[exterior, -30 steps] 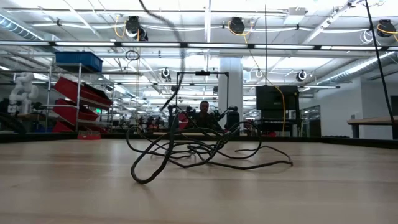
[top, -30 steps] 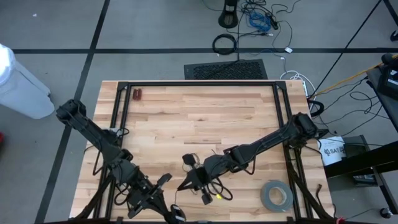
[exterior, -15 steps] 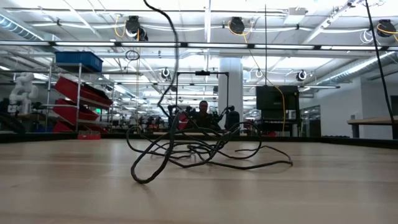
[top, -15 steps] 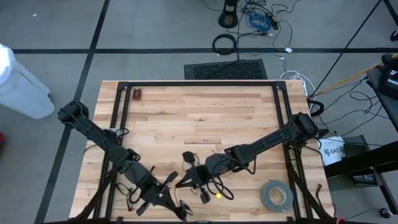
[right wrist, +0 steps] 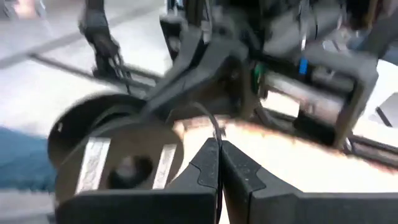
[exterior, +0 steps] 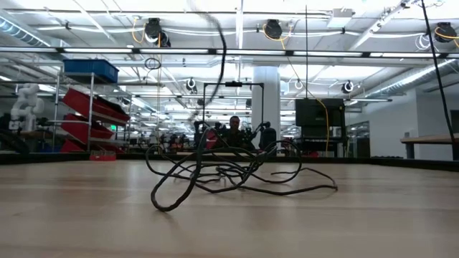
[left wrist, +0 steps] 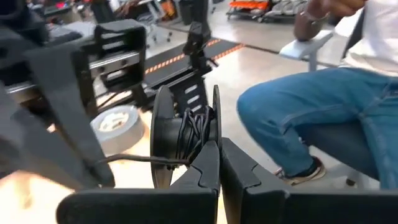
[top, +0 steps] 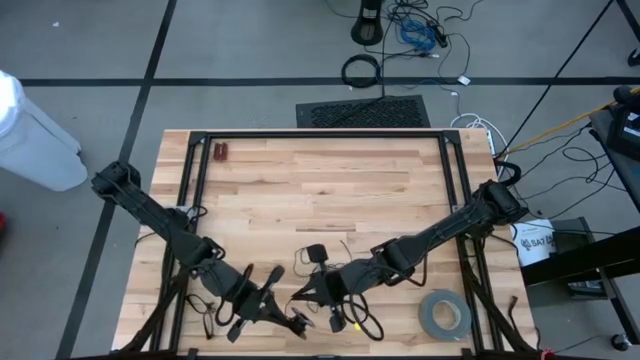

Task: Coil cords
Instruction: Coil the black wire on the spool

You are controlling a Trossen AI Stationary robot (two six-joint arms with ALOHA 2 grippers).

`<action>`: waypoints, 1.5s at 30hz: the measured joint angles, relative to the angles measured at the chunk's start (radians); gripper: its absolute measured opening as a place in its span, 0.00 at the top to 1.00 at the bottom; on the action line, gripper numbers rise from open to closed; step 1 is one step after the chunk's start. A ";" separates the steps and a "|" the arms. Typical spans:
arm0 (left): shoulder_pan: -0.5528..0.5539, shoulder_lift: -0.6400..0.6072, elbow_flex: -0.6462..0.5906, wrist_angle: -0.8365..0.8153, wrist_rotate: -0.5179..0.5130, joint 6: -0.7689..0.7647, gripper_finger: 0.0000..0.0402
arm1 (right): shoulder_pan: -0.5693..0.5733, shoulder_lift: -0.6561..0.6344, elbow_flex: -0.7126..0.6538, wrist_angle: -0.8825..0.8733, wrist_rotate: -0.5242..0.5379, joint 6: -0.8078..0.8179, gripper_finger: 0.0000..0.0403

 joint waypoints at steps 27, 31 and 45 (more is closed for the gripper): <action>-0.003 -0.075 0.000 -0.155 -0.287 -0.085 1.00 | 0.060 -0.048 0.090 -0.345 0.177 0.086 1.00; -0.003 -0.084 0.000 -0.178 -0.292 -0.109 1.00 | 0.063 -0.050 0.090 -0.352 0.186 0.087 1.00; -0.017 -0.136 0.002 -0.248 -0.450 -0.179 1.00 | 0.064 -0.059 0.089 -0.379 0.190 0.127 1.00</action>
